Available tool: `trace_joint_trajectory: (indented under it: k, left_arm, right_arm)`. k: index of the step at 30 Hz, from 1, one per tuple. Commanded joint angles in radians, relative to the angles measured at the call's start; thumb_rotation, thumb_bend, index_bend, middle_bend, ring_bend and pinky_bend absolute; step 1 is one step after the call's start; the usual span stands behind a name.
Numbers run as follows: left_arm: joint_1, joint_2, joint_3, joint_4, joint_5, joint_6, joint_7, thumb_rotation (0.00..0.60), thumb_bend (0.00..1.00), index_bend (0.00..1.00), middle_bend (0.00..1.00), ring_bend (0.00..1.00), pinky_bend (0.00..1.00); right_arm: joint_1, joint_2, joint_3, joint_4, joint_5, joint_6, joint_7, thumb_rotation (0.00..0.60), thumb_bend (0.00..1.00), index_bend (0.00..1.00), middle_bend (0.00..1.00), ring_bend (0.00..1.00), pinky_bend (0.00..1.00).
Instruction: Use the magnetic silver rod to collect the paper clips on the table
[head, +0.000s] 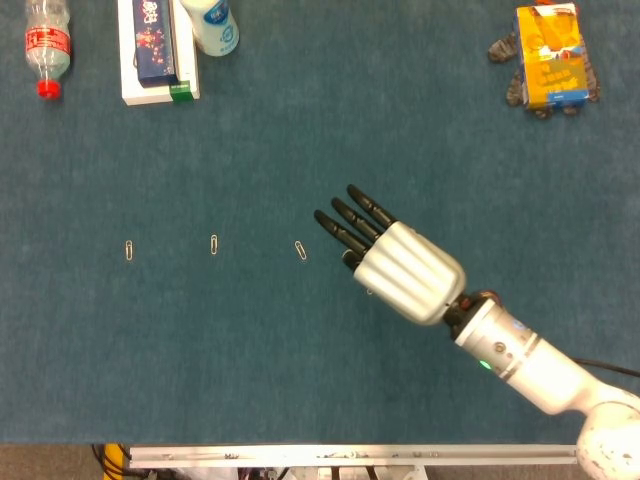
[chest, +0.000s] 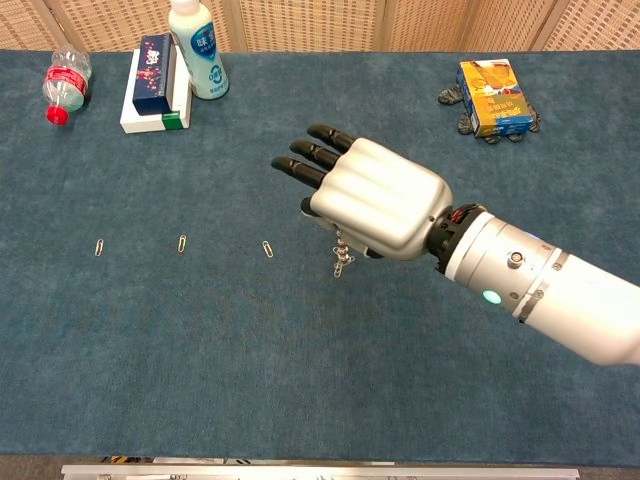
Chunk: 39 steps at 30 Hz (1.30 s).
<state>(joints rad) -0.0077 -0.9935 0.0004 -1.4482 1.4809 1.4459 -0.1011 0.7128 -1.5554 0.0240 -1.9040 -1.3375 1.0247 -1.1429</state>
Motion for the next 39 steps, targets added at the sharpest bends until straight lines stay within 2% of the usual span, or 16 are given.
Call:
trace_joint_trajectory:
  k: [1, 15, 31, 36, 39]
  left_arm:
    - [-0.002, -0.004, 0.003, 0.005, 0.000, -0.007, -0.005, 0.600, 0.17, 0.58, 0.50, 0.40, 0.42]
    - [0.002, -0.012, 0.012, 0.021, 0.002, -0.007, -0.018, 0.600, 0.17, 0.58, 0.50, 0.40, 0.42]
    - [0.004, -0.021, 0.018, 0.020, -0.001, -0.010, -0.012, 0.600, 0.17, 0.58, 0.50, 0.40, 0.42]
    - [0.005, -0.022, 0.019, 0.023, -0.002, -0.010, -0.012, 0.600, 0.17, 0.58, 0.50, 0.40, 0.42]
    - [0.006, -0.022, 0.019, 0.025, -0.001, -0.007, -0.017, 0.600, 0.17, 0.58, 0.50, 0.40, 0.42]
  right_arm:
    - [0.012, -0.019, 0.007, 0.002, 0.022, -0.006, -0.024, 0.600, 0.38, 0.62, 0.07, 0.00, 0.00]
    - [0.079, -0.129, 0.027, 0.020, 0.127, -0.007, -0.148, 0.600, 0.38, 0.62, 0.07, 0.00, 0.00]
    - [0.132, -0.200, 0.016, 0.047, 0.179, 0.006, -0.173, 0.600, 0.38, 0.61, 0.07, 0.00, 0.00]
    - [0.145, -0.200, 0.009, 0.046, 0.183, -0.002, -0.151, 0.600, 0.36, 0.36, 0.07, 0.00, 0.00]
    - [0.153, -0.203, 0.003, 0.048, 0.177, -0.004, -0.140, 0.600, 0.31, 0.23, 0.07, 0.00, 0.00]
